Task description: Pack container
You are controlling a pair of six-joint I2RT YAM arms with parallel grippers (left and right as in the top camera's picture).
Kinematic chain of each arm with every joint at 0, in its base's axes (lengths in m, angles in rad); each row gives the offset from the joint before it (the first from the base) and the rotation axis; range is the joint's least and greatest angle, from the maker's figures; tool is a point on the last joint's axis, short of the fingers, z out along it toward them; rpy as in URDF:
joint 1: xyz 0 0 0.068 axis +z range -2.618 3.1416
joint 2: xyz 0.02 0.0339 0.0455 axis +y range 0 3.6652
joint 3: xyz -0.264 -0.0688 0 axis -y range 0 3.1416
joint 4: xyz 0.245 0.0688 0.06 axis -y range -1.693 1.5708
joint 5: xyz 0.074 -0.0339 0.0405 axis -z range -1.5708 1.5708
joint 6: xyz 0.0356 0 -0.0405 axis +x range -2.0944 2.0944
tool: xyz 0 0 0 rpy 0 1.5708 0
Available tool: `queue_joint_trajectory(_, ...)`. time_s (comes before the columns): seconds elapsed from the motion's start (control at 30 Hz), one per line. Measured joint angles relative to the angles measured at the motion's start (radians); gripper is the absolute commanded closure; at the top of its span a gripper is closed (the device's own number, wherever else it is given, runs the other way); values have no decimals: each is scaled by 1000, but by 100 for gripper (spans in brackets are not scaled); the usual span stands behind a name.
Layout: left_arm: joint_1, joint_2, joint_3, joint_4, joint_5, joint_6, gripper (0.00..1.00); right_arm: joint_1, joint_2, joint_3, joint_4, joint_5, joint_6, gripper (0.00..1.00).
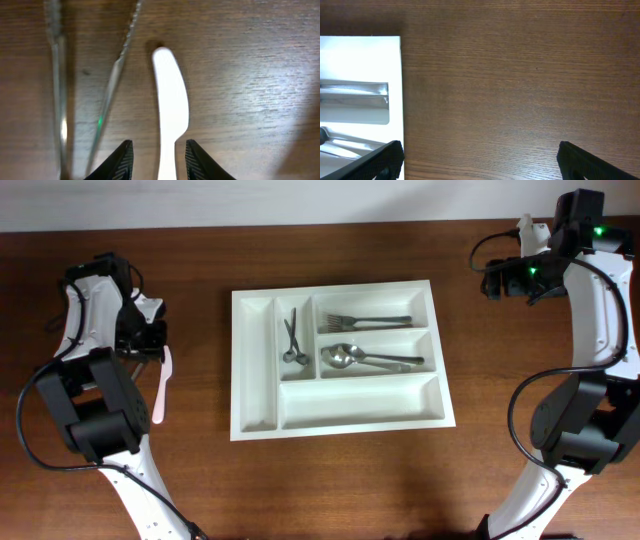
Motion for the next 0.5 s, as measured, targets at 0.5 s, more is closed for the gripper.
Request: queue_joint_trajectory(0.5, -3, -6, -151, 79, 21, 22, 63, 0, 0, 0, 0, 0, 0, 1)
